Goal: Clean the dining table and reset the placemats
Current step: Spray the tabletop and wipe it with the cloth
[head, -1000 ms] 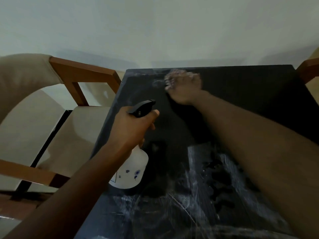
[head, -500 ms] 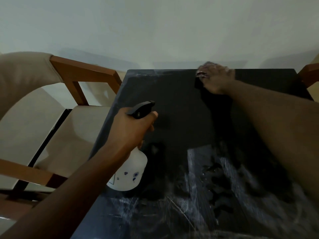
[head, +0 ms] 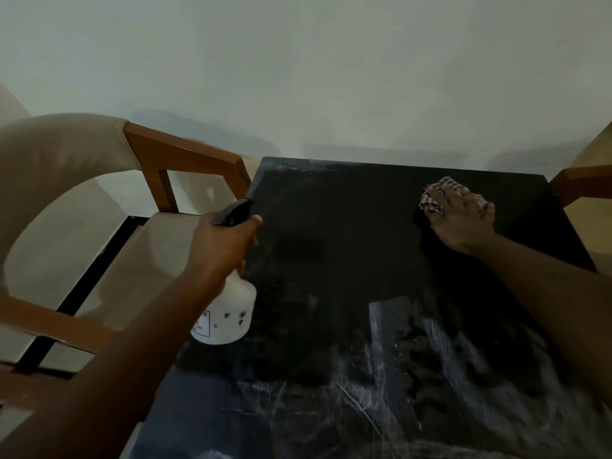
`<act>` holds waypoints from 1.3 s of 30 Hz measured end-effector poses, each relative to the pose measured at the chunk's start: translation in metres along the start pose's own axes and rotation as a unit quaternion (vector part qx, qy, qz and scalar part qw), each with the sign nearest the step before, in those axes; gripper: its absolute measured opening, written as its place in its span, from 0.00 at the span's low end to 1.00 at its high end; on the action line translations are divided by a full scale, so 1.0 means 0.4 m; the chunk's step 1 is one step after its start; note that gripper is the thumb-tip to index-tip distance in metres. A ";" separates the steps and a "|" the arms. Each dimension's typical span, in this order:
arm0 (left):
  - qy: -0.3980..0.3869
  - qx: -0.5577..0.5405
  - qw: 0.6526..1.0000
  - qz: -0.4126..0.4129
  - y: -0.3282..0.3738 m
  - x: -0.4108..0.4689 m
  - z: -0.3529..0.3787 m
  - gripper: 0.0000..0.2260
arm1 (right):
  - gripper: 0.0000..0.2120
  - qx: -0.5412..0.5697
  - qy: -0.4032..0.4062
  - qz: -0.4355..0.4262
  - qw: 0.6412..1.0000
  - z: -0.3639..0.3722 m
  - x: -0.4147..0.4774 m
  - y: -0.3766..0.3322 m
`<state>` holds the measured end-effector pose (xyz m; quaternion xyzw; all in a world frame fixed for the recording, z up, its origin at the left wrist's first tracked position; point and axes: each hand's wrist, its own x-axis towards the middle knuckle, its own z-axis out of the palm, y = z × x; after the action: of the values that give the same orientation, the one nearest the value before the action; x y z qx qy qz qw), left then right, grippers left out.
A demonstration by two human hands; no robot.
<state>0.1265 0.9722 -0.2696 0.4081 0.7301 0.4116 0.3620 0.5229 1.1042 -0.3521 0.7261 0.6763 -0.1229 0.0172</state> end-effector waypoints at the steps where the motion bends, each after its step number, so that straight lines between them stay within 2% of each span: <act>1: -0.001 -0.009 1.000 0.000 -0.003 0.006 -0.008 0.10 | 0.28 -0.002 0.003 0.000 1.000 0.002 0.000 -0.003; 6: -0.032 -0.014 0.999 0.020 -0.011 0.016 -0.004 0.08 | 0.29 -0.017 -0.018 0.007 1.000 -0.006 0.026 -0.013; 9: -0.022 -0.016 1.000 0.009 -0.016 0.021 -0.009 0.09 | 0.29 -0.005 -0.026 0.028 0.999 -0.029 0.078 -0.058; 14: -0.016 0.004 0.999 0.034 -0.032 0.013 -0.007 0.09 | 0.31 0.015 -0.012 0.010 1.000 -0.025 0.182 -0.243; 17: -0.033 -0.002 0.999 0.043 -0.034 0.021 -0.010 0.04 | 0.33 -0.002 0.016 -0.069 0.997 -0.011 0.246 -0.420; 20: -0.041 0.010 0.997 0.068 -0.031 0.027 -0.001 0.04 | 0.33 -0.018 0.020 -0.172 0.985 0.015 0.226 -0.635; 22: -0.034 0.033 0.996 0.076 -0.031 0.043 0.010 0.04 | 0.33 -0.033 0.028 -0.281 0.959 0.041 0.172 -0.760; 24: -0.025 0.059 0.996 0.058 -0.029 0.057 0.022 0.04 | 0.29 -0.054 0.011 -0.382 0.923 0.076 0.121 -0.841; 26: -0.008 0.068 0.997 0.036 -0.030 0.065 0.029 0.12 | 0.22 -0.069 -0.018 -0.424 0.903 0.105 0.076 -0.859; 28: 0.008 0.035 0.998 0.047 -0.032 0.058 0.027 0.12 | 0.30 0.001 -0.077 -0.420 0.904 0.126 0.064 -0.839; 29: 0.005 0.029 0.998 0.055 -0.028 0.054 0.025 0.10 | 0.33 0.016 -0.088 -0.443 0.892 0.115 0.071 -0.823; 31: -0.016 0.040 0.997 0.057 -0.024 0.046 0.021 0.06 | 0.35 -0.031 -0.042 -0.487 0.872 0.089 0.104 -0.809; 32: -0.028 0.041 0.997 0.056 -0.021 0.046 0.018 0.04 | 0.35 -0.017 -0.022 -0.457 0.889 0.070 0.129 -0.808; 35: -0.039 0.042 0.996 0.072 -0.026 0.042 0.009 0.08 | 0.29 -0.002 0.030 -0.350 0.936 0.044 0.236 -0.811; 39: -0.030 0.049 0.993 0.105 -0.038 0.044 0.000 0.08 | 0.32 -0.009 -0.006 -0.228 0.974 0.062 0.286 -0.872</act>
<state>0.1148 0.9831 -0.2866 0.5121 0.6909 0.3991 0.3181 0.1815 1.2408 -0.3498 0.5520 0.8249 -0.1221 -0.0003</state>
